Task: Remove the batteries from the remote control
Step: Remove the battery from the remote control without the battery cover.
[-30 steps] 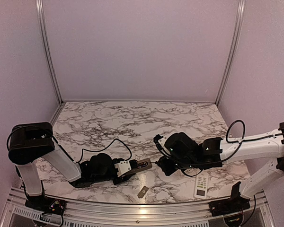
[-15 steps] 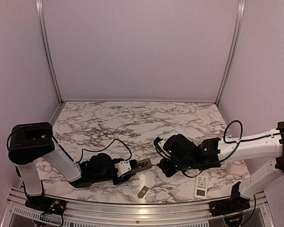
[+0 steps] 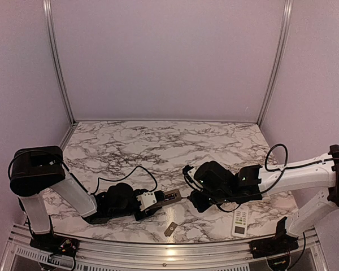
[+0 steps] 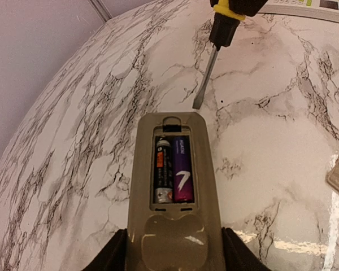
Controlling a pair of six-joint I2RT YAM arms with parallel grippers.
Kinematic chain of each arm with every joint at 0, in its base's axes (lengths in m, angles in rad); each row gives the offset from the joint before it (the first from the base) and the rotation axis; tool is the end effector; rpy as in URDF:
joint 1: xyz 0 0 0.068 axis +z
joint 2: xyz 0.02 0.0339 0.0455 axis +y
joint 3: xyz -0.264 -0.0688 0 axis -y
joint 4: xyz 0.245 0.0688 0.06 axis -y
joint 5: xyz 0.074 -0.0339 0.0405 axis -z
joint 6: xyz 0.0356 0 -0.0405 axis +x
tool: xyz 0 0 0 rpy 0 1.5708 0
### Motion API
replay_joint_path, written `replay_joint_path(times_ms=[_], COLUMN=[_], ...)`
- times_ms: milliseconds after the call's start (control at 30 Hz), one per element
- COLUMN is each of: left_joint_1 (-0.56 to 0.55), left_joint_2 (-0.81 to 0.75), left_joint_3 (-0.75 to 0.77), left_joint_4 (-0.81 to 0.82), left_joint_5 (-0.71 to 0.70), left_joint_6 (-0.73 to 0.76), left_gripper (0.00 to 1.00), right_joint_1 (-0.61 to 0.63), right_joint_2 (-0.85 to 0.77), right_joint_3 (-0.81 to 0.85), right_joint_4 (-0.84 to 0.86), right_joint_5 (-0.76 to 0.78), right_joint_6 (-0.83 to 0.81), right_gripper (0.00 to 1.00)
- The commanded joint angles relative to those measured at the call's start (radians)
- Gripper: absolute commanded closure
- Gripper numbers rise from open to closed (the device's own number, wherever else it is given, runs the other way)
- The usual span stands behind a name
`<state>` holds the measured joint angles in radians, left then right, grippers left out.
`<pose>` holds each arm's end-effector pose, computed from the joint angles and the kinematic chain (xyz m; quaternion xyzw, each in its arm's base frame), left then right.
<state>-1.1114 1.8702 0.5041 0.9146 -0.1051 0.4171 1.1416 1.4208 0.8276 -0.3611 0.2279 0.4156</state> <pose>0.1385 -0.2716 0.0903 0.5655 0.6302 -0.1385 0.5137 0.1239 0.2513 0.1987 -0.3039 0.8972 0.1346 0.2907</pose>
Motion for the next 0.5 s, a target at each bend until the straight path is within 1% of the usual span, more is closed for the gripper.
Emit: replay_joint_path(times_ms=[0, 467], left_joint_1=[-0.005, -0.006], left_joint_2=[0.009, 0.008], left_joint_3=[0.019, 0.019], left_joint_4=[0.013, 0.010], left_joint_5=[0.001, 0.001], left_joint_6=[0.012, 0.013], left_gripper=[1.00, 1.00], right_joint_1=[0.007, 0.010], right_joint_2=[-0.009, -0.063], right_joint_3=[0.037, 0.016], right_joint_4=[0.002, 0.071], right_joint_5=[0.001, -0.048], right_joint_6=[-0.011, -0.022], right_gripper=[1.00, 1.00])
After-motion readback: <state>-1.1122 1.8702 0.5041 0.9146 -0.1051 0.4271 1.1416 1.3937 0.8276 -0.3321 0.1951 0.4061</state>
